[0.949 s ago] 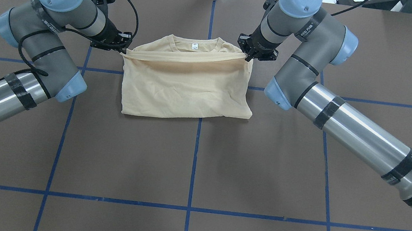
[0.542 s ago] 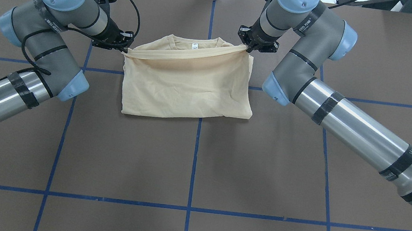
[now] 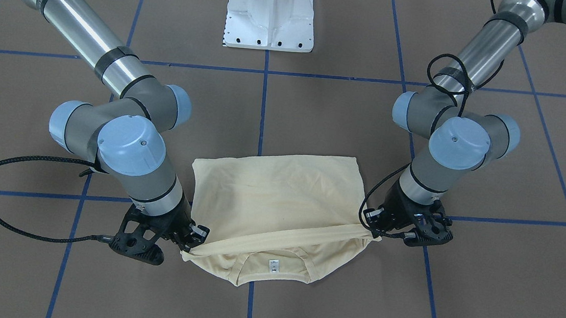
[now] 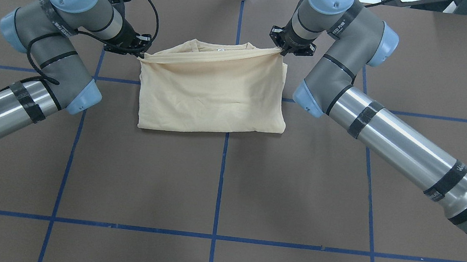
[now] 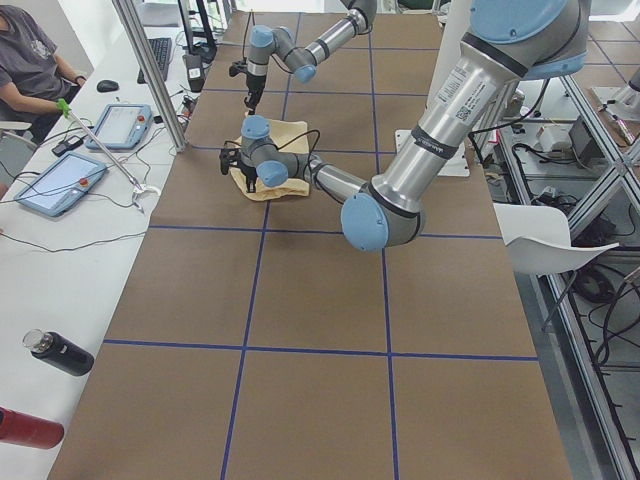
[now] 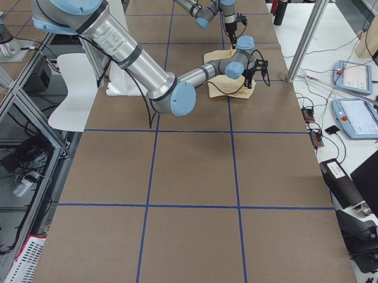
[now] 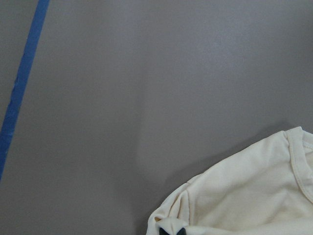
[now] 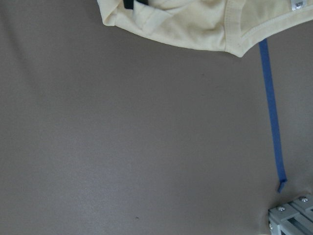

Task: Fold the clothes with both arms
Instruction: 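Lower the hem onto the collar edge with both grippers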

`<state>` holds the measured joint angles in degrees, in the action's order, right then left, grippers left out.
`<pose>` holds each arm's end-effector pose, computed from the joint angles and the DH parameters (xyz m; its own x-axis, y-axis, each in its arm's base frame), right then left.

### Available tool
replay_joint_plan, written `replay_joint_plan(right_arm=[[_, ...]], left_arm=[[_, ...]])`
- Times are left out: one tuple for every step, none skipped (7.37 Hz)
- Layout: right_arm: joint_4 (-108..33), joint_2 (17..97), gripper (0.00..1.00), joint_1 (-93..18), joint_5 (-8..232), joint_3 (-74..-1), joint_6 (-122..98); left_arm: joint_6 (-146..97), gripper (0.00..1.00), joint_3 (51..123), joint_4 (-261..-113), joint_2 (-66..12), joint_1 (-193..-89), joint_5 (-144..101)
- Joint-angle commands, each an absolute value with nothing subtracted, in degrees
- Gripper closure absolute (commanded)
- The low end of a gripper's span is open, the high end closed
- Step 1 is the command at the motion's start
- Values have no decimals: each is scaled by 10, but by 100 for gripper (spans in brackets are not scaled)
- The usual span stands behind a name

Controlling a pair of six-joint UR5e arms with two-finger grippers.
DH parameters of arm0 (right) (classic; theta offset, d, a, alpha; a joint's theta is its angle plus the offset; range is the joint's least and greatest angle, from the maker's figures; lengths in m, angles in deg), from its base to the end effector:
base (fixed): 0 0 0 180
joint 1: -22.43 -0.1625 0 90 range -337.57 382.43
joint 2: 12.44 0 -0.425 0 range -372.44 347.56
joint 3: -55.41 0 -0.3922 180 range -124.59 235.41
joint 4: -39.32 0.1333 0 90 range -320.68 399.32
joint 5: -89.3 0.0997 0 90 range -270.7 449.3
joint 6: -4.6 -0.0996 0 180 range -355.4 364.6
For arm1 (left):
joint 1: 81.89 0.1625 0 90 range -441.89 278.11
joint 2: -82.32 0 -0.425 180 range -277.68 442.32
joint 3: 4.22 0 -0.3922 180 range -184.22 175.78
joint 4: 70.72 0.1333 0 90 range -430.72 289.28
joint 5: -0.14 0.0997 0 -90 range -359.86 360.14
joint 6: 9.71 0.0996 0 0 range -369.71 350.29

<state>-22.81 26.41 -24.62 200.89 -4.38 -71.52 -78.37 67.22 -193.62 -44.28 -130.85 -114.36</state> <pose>-0.4966 -0.6753 0.2749 0.5536 0.2674 0.7887 -0.3699 0.9275 -0.0547 0.4293 -0.6333 0.3619 0.5582 -0.1369 -0.8183 0.2918 0.9557 0.0392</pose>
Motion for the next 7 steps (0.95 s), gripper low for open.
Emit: replay_joint_plan(right_arm=[[-226,263,100,-245,2008,-43,-716],[-218,262,100,-245,2009,-45,-718],[-217,262,100,-244,2012,-48,-718],[-215,263,100,-243,2013,-49,-718],[-206,270,100,-242,2014,-55,-718],[-180,279,49,-242,2013,-55,-718],[-153,290,0,-243,2014,-55,-717]], left_arm=[[-784,100,669,-1937,-445,-1308,-1139],[-786,100,670,-1935,-451,-1308,-1139],[-787,100,671,-1935,-452,-1308,-1139],[-785,58,672,-1936,-452,-1308,-1139],[-786,2,674,-1937,-449,-1309,-1121],[-788,1,678,-1934,-450,-1309,-1111],[-787,1,685,-1934,-446,-1310,-1111]])
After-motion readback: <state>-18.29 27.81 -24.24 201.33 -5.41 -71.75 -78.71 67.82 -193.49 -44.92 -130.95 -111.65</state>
